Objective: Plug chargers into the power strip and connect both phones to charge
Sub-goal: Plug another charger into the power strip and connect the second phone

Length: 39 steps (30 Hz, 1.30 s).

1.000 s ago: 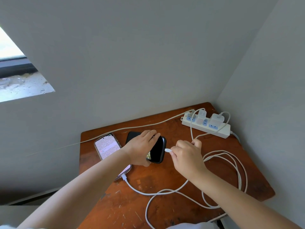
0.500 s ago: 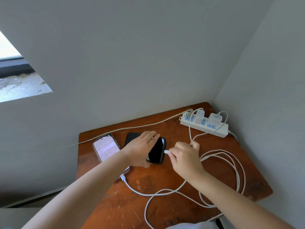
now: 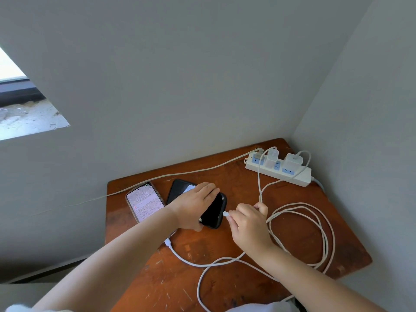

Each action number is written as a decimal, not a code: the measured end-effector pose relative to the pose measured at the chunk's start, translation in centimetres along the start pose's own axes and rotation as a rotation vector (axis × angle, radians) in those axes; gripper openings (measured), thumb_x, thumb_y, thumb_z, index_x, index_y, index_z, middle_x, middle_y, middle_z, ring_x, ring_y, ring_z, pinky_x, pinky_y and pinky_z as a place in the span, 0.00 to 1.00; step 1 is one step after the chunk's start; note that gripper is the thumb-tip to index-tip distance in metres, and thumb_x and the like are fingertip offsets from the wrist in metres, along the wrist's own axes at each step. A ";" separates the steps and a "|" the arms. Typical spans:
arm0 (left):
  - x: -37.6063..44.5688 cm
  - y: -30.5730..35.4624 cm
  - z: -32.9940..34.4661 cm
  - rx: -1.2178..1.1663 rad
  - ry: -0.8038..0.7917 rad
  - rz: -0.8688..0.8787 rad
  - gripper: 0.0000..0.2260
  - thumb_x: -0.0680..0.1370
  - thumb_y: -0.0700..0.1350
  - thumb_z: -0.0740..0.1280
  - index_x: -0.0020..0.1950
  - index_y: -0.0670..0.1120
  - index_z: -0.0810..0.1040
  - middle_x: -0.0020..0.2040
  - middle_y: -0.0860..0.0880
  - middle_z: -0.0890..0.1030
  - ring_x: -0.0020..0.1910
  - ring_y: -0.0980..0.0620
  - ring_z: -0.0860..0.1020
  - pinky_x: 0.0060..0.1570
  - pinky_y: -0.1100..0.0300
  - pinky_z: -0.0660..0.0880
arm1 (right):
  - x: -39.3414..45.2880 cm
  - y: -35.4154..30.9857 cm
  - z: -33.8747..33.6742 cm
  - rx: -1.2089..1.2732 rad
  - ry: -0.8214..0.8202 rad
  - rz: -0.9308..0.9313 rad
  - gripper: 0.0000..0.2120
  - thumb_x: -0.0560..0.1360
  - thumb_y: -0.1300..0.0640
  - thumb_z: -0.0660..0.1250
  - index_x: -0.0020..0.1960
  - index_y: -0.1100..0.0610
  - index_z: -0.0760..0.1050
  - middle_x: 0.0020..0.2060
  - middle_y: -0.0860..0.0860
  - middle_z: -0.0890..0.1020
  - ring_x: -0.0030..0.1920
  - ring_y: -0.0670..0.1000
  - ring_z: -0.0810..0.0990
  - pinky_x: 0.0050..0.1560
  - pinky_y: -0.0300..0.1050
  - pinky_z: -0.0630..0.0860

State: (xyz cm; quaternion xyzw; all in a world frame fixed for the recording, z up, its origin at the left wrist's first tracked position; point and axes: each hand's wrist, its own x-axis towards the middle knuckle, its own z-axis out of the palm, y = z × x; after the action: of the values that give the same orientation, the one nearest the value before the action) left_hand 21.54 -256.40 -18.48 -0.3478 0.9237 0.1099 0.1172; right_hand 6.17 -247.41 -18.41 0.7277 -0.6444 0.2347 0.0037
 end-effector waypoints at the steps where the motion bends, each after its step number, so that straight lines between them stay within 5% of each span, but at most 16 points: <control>1: 0.1 0.0 0.1 0.009 -0.019 0.008 0.42 0.69 0.48 0.71 0.74 0.44 0.48 0.75 0.45 0.54 0.74 0.46 0.50 0.70 0.59 0.54 | -0.1 0.1 0.3 0.008 -0.012 0.002 0.08 0.57 0.64 0.79 0.31 0.58 0.81 0.23 0.50 0.79 0.25 0.48 0.78 0.43 0.41 0.60; 6: 1.7 -0.1 -0.3 0.111 -0.176 0.083 0.43 0.69 0.42 0.72 0.74 0.44 0.47 0.76 0.43 0.53 0.74 0.44 0.50 0.71 0.54 0.52 | -1.0 1.0 1.5 -0.001 -0.105 0.040 0.09 0.55 0.60 0.81 0.30 0.54 0.82 0.22 0.47 0.80 0.25 0.46 0.79 0.51 0.45 0.67; 9: 3.0 -0.4 -0.7 0.227 -0.282 0.140 0.43 0.68 0.40 0.73 0.74 0.42 0.47 0.76 0.41 0.52 0.74 0.43 0.50 0.72 0.54 0.51 | -1.2 2.1 1.6 0.006 -0.163 0.043 0.10 0.55 0.60 0.81 0.31 0.54 0.82 0.24 0.46 0.82 0.27 0.46 0.81 0.46 0.58 0.77; 12: 3.7 -0.6 -1.1 0.307 -0.383 0.194 0.44 0.68 0.40 0.73 0.74 0.40 0.47 0.76 0.40 0.51 0.74 0.43 0.50 0.72 0.54 0.50 | -1.6 3.7 1.8 -0.014 -0.231 0.000 0.12 0.56 0.60 0.81 0.37 0.55 0.83 0.31 0.48 0.85 0.35 0.48 0.84 0.46 0.58 0.79; 14: 4.0 -0.5 -1.3 0.334 -0.430 0.217 0.44 0.67 0.40 0.74 0.74 0.40 0.47 0.75 0.40 0.51 0.74 0.42 0.50 0.72 0.53 0.49 | -2.0 4.6 2.1 -0.036 -0.346 -0.017 0.14 0.64 0.56 0.76 0.48 0.57 0.81 0.45 0.54 0.85 0.50 0.53 0.83 0.56 0.61 0.74; 16: 4.4 -0.2 -1.4 0.349 -0.448 0.217 0.45 0.67 0.38 0.73 0.74 0.40 0.47 0.76 0.40 0.50 0.74 0.43 0.50 0.72 0.53 0.48 | -2.3 5.2 2.6 -0.038 -0.528 -0.005 0.21 0.75 0.49 0.64 0.64 0.57 0.70 0.66 0.57 0.73 0.69 0.56 0.66 0.70 0.60 0.56; 18: 4.6 -0.2 -1.5 0.366 -0.442 0.207 0.44 0.68 0.37 0.73 0.74 0.41 0.46 0.76 0.40 0.49 0.75 0.44 0.49 0.72 0.54 0.46 | -2.6 5.6 3.2 -0.080 -0.629 -0.019 0.25 0.78 0.44 0.54 0.71 0.54 0.58 0.74 0.55 0.58 0.74 0.54 0.51 0.73 0.57 0.42; 21: 4.4 -0.6 -1.1 0.332 -0.355 0.163 0.41 0.71 0.34 0.68 0.74 0.41 0.44 0.76 0.42 0.49 0.75 0.46 0.47 0.72 0.54 0.44 | -2.9 5.4 4.0 -0.123 -0.634 -0.008 0.26 0.78 0.43 0.51 0.73 0.53 0.52 0.75 0.54 0.52 0.75 0.54 0.46 0.73 0.57 0.39; 26: 1.4 -0.1 1.6 0.128 -0.164 -0.036 0.36 0.75 0.35 0.61 0.73 0.42 0.39 0.76 0.43 0.43 0.75 0.48 0.42 0.71 0.56 0.41 | -2.8 5.1 5.0 -0.149 -0.594 0.029 0.26 0.79 0.44 0.49 0.73 0.53 0.50 0.75 0.54 0.51 0.75 0.54 0.46 0.73 0.57 0.40; 32: -3.5 3.3 4.8 -0.353 0.054 -0.511 0.30 0.80 0.51 0.54 0.74 0.42 0.41 0.76 0.43 0.44 0.75 0.47 0.42 0.71 0.58 0.42 | -3.3 4.8 5.2 -0.153 -0.544 0.020 0.26 0.79 0.46 0.50 0.73 0.55 0.51 0.75 0.56 0.53 0.75 0.57 0.49 0.73 0.59 0.43; 39: -2.4 7.8 8.7 -0.314 0.091 -0.799 0.29 0.80 0.56 0.43 0.73 0.40 0.40 0.76 0.41 0.42 0.74 0.44 0.40 0.71 0.53 0.39 | -3.4 4.8 5.3 -0.177 -0.569 0.036 0.26 0.79 0.45 0.49 0.73 0.54 0.50 0.75 0.55 0.53 0.75 0.56 0.49 0.73 0.58 0.43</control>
State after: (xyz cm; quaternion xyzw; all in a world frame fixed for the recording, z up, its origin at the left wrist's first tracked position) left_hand 19.31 -246.68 -25.05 -0.6961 0.6929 0.1797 0.0555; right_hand 3.24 -246.69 -25.67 0.7494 -0.6505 -0.0358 -0.1178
